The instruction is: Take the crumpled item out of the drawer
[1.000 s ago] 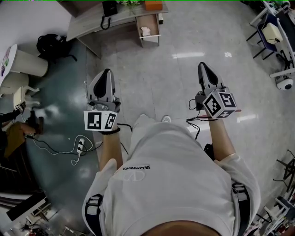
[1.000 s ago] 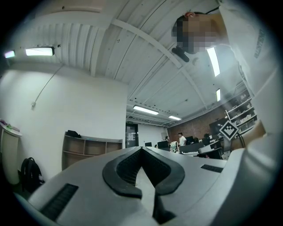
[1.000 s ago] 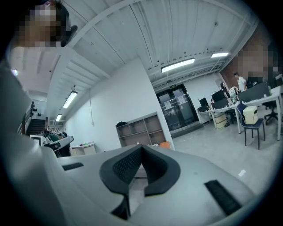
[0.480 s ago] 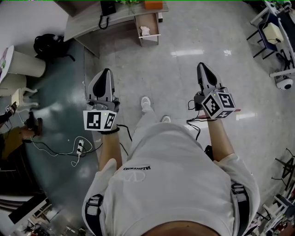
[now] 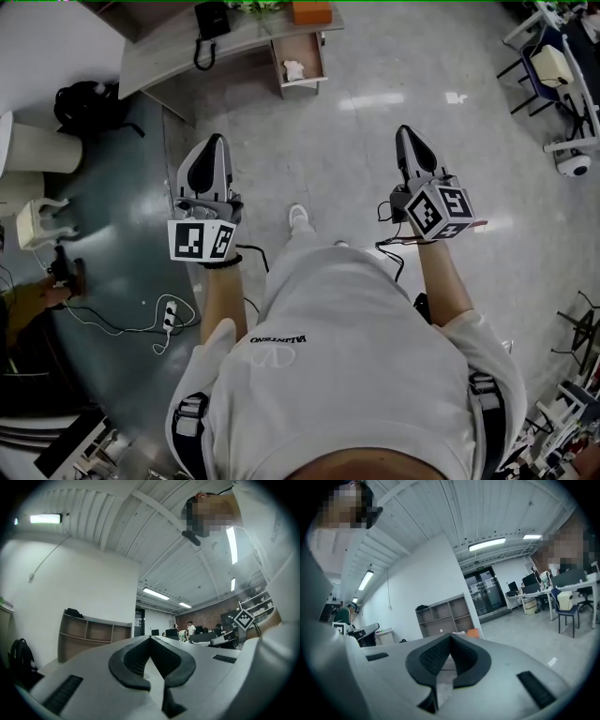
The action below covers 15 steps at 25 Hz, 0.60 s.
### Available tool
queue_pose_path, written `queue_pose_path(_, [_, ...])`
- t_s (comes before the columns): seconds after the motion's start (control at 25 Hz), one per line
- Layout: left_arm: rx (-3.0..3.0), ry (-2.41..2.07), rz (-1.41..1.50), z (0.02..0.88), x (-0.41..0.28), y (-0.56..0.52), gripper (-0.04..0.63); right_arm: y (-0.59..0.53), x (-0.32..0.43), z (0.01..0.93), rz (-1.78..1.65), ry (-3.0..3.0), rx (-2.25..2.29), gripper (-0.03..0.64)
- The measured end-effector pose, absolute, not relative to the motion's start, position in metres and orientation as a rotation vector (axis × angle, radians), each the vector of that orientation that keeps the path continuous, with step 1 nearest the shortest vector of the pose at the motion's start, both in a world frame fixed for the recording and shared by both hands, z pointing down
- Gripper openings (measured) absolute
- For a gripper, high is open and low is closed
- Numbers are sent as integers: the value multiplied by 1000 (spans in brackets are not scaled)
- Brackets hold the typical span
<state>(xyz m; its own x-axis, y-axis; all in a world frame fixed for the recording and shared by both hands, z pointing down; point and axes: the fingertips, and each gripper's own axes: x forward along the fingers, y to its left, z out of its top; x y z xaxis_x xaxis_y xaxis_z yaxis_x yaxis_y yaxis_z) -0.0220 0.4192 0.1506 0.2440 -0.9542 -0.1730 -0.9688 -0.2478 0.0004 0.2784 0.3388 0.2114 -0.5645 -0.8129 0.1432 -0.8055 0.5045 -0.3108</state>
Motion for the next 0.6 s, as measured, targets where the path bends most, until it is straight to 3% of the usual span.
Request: queue_pose_path(0.6, [-2547, 1725, 225, 174, -92, 326, 0, 262, 173, 220, -548, 2690, -1519, -2])
